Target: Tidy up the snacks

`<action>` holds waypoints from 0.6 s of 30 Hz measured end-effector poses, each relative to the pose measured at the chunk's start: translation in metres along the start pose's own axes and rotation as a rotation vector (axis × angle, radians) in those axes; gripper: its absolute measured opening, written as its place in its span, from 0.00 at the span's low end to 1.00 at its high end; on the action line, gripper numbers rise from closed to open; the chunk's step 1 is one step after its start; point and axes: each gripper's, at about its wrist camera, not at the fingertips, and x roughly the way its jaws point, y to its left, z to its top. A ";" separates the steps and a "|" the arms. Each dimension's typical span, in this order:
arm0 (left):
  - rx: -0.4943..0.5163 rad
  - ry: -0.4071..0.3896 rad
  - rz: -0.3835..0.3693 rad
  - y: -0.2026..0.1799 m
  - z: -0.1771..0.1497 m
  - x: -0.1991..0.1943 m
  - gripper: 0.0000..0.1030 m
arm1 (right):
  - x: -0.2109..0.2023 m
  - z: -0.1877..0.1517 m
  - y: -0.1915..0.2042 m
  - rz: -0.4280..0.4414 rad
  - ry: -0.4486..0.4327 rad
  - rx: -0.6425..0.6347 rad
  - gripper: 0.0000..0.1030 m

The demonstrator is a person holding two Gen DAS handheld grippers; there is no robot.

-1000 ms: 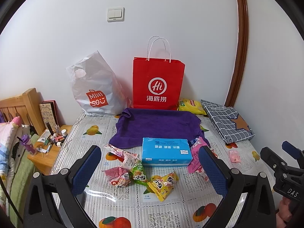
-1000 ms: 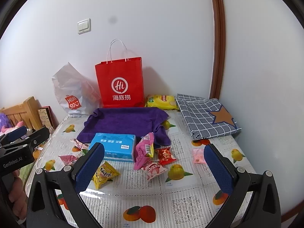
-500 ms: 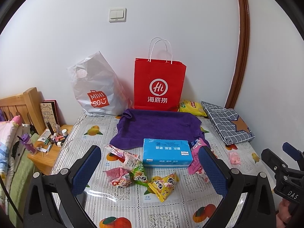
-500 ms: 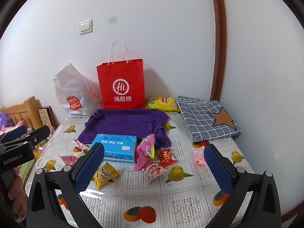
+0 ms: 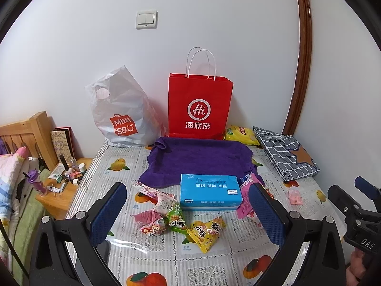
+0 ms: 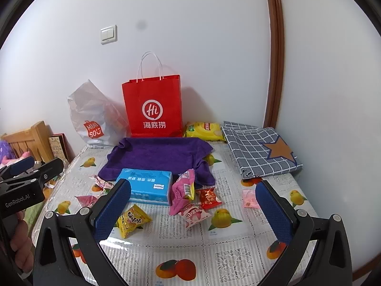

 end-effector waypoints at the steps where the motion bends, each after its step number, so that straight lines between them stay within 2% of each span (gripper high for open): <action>1: 0.000 -0.001 0.001 0.000 0.000 0.000 0.99 | 0.000 0.000 0.000 -0.001 0.000 -0.001 1.00; 18: -0.008 -0.012 -0.015 0.004 0.001 0.001 0.99 | 0.003 0.000 0.006 -0.016 -0.001 -0.028 1.00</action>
